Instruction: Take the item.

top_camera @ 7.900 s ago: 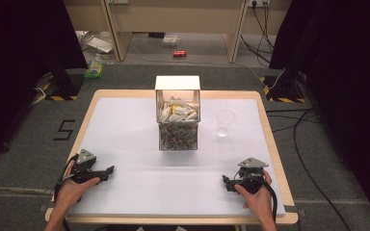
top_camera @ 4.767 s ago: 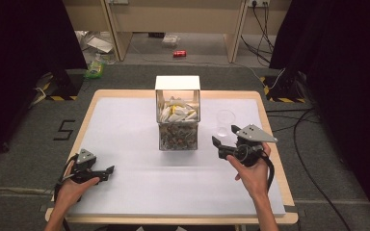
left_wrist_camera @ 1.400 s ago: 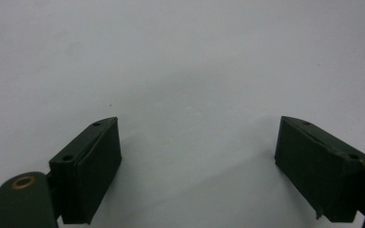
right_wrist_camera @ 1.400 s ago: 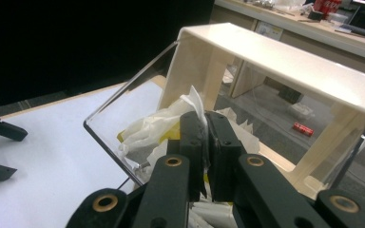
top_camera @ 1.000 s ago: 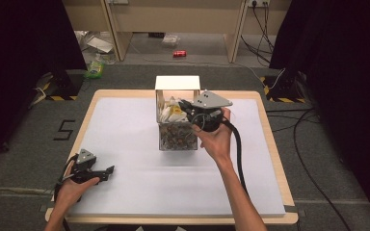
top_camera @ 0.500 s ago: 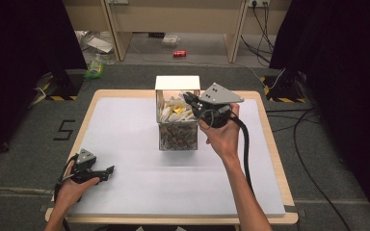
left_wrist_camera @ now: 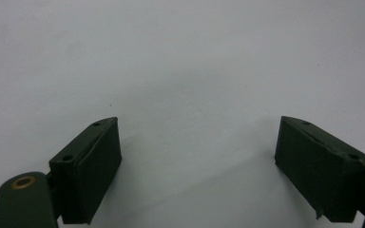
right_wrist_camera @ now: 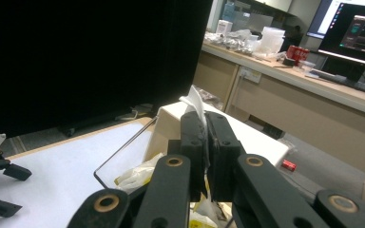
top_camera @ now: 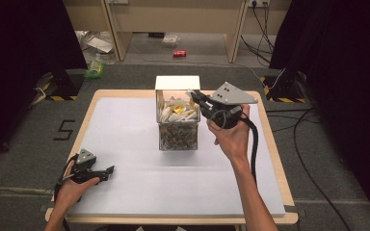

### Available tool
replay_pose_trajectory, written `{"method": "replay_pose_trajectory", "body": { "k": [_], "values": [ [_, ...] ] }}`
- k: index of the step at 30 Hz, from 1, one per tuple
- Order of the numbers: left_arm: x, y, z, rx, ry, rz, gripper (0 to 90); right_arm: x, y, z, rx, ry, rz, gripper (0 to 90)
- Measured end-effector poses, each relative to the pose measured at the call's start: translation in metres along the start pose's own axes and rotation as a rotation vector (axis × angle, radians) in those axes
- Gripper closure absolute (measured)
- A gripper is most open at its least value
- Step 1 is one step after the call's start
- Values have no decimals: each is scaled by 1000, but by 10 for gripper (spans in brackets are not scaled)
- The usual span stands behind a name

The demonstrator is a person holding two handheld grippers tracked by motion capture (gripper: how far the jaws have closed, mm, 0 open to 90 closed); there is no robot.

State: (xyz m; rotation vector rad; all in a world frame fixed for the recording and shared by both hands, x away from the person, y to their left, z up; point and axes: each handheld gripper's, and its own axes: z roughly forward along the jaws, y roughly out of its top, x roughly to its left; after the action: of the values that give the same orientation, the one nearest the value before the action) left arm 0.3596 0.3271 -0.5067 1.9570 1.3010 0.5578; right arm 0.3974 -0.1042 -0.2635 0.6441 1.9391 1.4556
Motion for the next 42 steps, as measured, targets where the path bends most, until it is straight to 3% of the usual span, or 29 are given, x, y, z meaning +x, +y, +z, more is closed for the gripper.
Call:
{"method": "replay_pose_trajectory", "body": {
  "k": [12, 18, 42],
  "values": [
    [0, 0, 0, 2, 0, 1, 147, -14, -1, -24, -14, -46, 13, 874],
    [0, 0, 0, 0, 1, 1, 147, -27, -9, -36, -11, -83, 36, 874],
    [0, 0, 0, 1, 1, 1, 147, -61, -48, -38, 17, -165, 123, 873]
  ]
}}
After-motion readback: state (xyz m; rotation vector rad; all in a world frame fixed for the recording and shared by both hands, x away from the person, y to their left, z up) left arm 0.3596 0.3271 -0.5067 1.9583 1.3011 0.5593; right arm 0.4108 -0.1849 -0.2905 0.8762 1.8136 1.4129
